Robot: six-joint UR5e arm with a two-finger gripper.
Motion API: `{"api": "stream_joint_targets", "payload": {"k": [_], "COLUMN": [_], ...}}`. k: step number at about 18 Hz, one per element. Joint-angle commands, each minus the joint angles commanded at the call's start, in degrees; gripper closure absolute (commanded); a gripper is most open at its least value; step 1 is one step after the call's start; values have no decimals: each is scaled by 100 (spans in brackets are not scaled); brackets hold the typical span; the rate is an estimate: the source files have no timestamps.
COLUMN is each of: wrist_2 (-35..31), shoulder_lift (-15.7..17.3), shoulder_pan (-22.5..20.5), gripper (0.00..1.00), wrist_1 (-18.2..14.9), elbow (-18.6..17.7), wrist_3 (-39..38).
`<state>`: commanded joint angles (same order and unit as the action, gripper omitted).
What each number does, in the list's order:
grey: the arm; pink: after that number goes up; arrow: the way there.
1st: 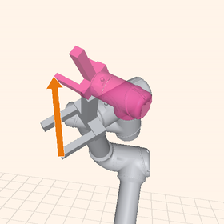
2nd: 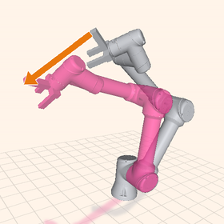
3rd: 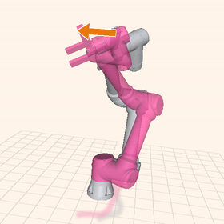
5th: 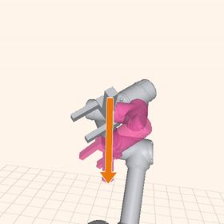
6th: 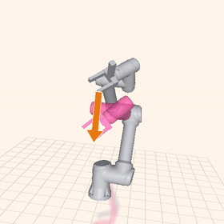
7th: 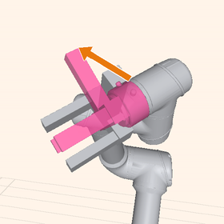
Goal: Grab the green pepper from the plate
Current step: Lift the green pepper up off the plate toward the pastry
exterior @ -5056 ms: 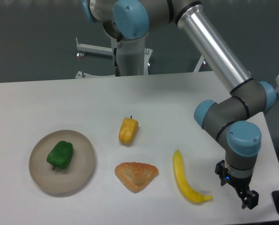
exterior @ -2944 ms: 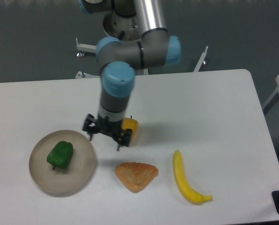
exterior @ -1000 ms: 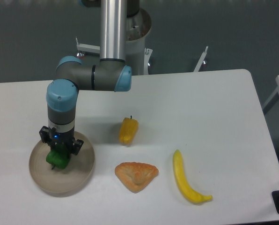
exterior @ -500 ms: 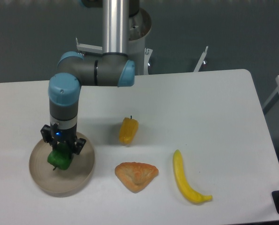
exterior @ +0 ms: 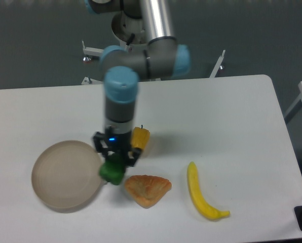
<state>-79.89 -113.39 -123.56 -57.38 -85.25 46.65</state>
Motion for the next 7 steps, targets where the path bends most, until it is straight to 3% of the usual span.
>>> {"api": "stream_joint_targets", "payload": {"k": [2, 7], "wrist_2": [-262, -448], "shoulder_lift": [45, 62], "shoulder_pan": [-289, -449], "gripper": [64, 64], "wrist_1": [-360, -380], "elbow": [17, 44], "wrist_3": [745, 1101]}}
